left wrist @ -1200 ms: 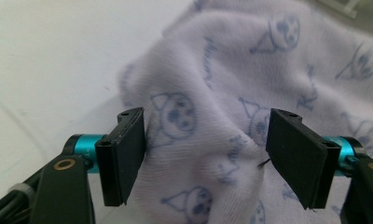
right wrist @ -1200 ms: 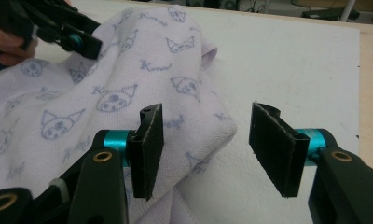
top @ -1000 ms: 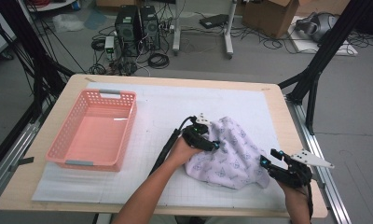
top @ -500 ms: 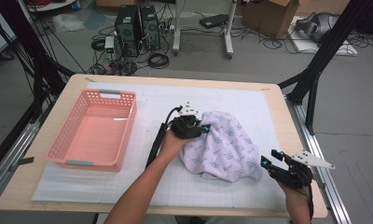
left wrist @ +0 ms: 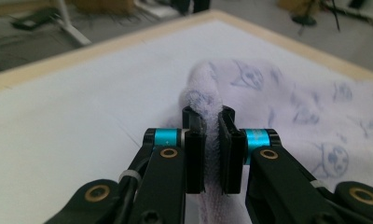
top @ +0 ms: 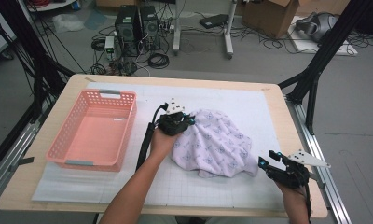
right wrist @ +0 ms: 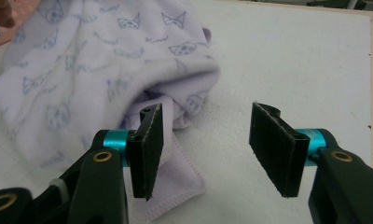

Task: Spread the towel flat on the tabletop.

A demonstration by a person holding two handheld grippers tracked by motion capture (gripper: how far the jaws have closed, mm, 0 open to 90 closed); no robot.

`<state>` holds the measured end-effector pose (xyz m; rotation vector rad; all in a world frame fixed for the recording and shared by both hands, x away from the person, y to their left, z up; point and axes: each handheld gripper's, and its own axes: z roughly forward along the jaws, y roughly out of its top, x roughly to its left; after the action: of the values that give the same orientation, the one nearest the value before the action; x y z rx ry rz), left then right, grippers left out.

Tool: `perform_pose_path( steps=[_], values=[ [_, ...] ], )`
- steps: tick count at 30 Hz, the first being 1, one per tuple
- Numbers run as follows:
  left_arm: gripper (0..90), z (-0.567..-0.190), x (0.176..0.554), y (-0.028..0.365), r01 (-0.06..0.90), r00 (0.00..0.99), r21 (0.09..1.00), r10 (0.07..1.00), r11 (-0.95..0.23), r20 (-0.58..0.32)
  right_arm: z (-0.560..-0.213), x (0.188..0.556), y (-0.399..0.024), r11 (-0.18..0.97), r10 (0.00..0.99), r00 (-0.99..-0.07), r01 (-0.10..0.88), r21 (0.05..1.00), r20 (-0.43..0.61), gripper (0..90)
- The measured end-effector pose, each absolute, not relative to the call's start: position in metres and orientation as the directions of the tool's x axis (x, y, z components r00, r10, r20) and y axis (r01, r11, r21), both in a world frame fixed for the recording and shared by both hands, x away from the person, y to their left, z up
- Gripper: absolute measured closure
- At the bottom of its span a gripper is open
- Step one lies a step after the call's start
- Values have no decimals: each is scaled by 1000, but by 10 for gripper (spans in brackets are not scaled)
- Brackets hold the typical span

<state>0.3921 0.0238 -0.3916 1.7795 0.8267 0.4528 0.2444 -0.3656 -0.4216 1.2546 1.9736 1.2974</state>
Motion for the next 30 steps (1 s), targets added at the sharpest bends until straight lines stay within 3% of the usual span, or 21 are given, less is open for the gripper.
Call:
perform_pose_path(
  steps=[4, 6, 9, 13, 17, 27, 29, 30],
  values=[
    [836, -382, 405, 39, 314, 581, 934, 812, -168, -49, -422, 243, -366, 127, 876, -470, 441, 888, 108, 438],
    [835, -380, 409, 49, 317, 528, 941, 846, -119, -71, -422, 244, -367, 128, 876, -469, 442, 888, 107, 438],
    [818, -385, 413, 55, 358, 539, 927, 836, -115, -105, -423, 245, -366, 132, 874, -475, 442, 887, 106, 438],
    [559, -393, 411, 53, 416, 581, 902, 797, -117, -165, -424, 246, -362, 135, 866, -487, 445, 885, 112, 437],
    [425, -399, 401, 49, 430, 628, 887, 762, -170, -158, -426, 248, -350, 169, 844, -527, 444, 880, 104, 437],
    [324, -429, 384, 29, 448, 721, 825, 684, -345, -106, -434, 260, -310, 261, 771, -629, 451, 854, 96, 436],
    [347, -434, 382, 21, 435, 720, 813, 692, -388, -55, -439, 265, -299, 293, 760, -645, 456, 840, 85, 441],
    [435, -435, 380, 18, 410, 721, 810, 693, -419, -6, -441, 268, -294, 316, 755, -651, 462, 828, 75, 478]
  ],
)
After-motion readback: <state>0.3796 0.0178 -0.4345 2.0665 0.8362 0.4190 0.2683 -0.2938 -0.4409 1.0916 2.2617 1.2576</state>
